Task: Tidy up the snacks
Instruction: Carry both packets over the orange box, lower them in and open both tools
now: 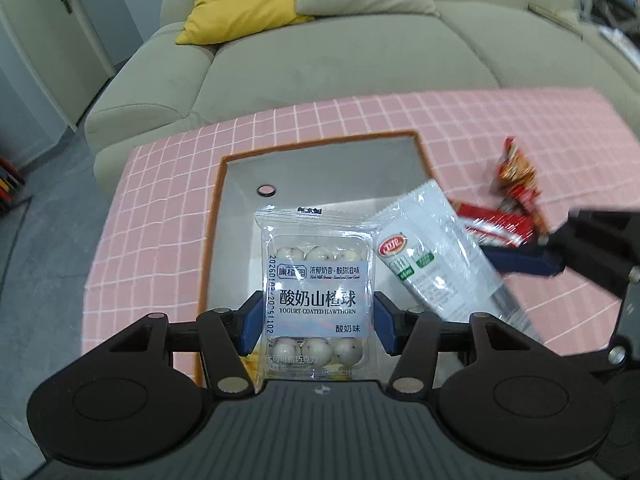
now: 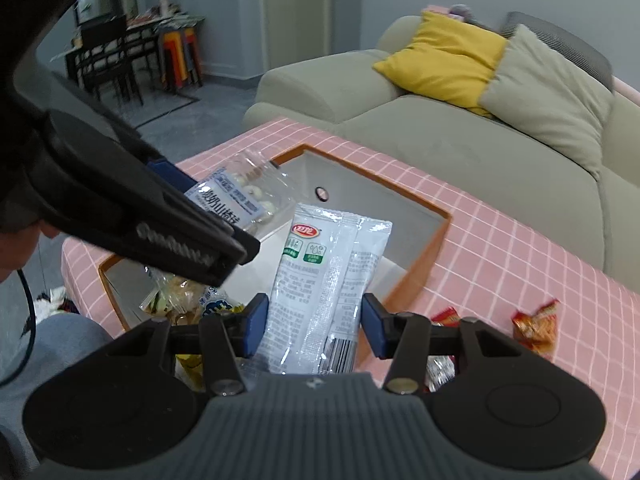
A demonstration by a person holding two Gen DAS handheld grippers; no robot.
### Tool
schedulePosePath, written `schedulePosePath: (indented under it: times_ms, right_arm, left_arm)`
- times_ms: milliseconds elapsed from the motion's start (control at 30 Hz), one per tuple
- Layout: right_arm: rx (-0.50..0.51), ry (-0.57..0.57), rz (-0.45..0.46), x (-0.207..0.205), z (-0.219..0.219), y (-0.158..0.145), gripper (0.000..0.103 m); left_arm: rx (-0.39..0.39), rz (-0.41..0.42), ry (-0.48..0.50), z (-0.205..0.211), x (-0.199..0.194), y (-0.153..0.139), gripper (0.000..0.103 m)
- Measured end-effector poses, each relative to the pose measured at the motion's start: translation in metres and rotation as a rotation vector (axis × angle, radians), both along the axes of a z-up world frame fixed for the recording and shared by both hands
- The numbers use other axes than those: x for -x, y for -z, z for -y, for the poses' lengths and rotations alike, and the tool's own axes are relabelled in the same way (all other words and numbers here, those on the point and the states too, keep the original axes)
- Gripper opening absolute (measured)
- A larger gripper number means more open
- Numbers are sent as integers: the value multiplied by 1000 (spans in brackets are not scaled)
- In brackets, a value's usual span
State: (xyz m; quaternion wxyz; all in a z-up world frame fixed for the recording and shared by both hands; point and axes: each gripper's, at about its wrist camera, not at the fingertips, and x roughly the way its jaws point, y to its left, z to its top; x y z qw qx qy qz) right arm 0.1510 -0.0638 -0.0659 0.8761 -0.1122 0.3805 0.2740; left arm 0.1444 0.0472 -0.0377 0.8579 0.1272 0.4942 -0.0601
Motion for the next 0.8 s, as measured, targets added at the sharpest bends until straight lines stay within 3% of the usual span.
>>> schedulePosePath:
  times_ms: [400,800]
  right_arm:
    - [218,-148,-11,-34,-51,35,47]
    - [305,-199,-75,-55,-65,66,46]
  left_arm:
    - [-17,-76,-16,-19,-43,39,64]
    - [-55,-171,6,-24,-68,78,65]
